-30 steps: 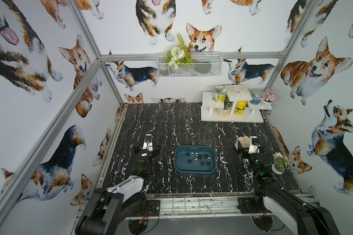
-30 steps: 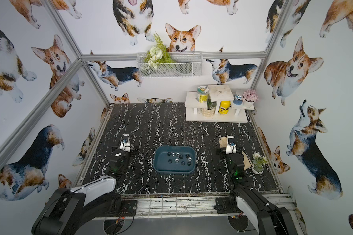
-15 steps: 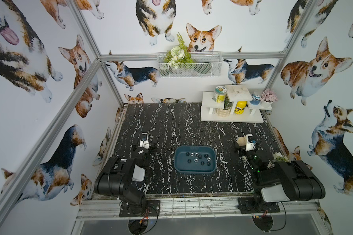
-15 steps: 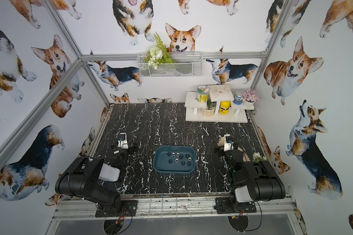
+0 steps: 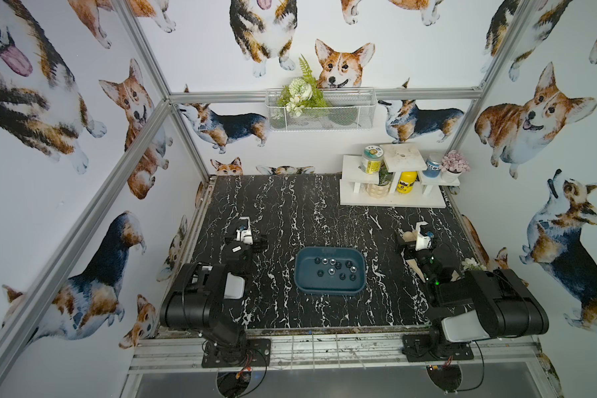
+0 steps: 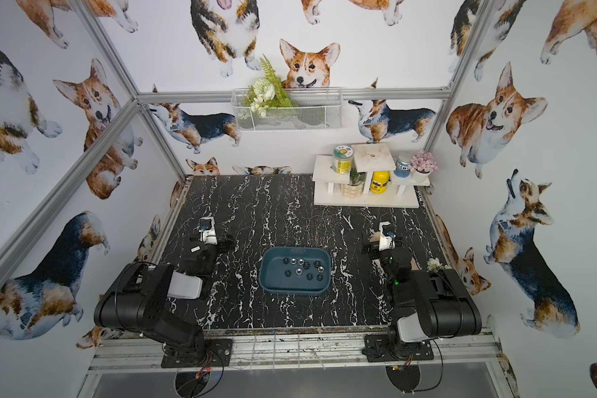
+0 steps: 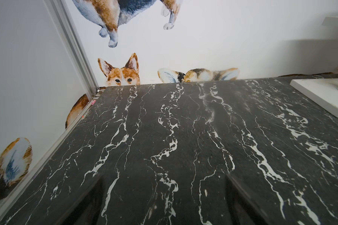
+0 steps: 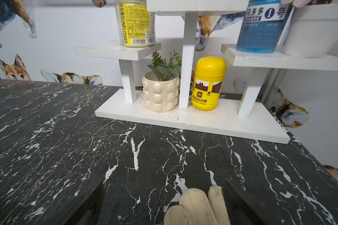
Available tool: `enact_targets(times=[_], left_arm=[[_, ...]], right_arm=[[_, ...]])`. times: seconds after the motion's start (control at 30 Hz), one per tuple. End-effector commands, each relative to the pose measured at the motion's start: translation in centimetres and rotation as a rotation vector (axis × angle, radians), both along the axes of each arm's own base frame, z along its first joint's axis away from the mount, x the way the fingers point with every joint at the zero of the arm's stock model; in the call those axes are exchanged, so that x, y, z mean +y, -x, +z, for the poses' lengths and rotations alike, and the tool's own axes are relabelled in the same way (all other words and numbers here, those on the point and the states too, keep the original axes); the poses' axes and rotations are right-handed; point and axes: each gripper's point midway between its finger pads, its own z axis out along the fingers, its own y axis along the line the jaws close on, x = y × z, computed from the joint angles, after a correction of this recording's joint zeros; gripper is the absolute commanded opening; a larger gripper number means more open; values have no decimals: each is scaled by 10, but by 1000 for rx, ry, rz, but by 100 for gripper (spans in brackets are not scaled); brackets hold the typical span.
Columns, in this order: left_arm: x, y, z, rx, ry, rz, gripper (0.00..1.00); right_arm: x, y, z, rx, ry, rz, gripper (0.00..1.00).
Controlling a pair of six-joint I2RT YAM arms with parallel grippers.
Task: Put the nuts on the desktop into the storage box
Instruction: Reset both arms
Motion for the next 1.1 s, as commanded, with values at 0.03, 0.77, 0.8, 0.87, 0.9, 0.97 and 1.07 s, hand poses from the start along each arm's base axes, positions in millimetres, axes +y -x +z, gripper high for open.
enact_targets(times=[0.03,0.77,0.8,0.87,0.9,0.97,1.07], left_arm=[[0,0,-4,19,6,-2,100],[0,0,-3,16,4,0,100],[0,0,-3,16,4,0,100],[0,0,-3,16,5,-1,100],[0,0,-3,17,4,1,100],[0,0,-3,13,2,6,100],[-1,0,-3,15,3,3,100]], right_arm=[[-1,-2,4,-7,-13,-5,100],[-1,-5,3,-2,-18,-7,100],[-1,-5,3,-5,-17,-8,100],[-1,-5,3,-1,-20,-8,100],[-1,-6,2,1,-20,-7,100],[-1,-6,3,0,-25,-5,100],[-2,-4,4,-6,-22,-9,100]])
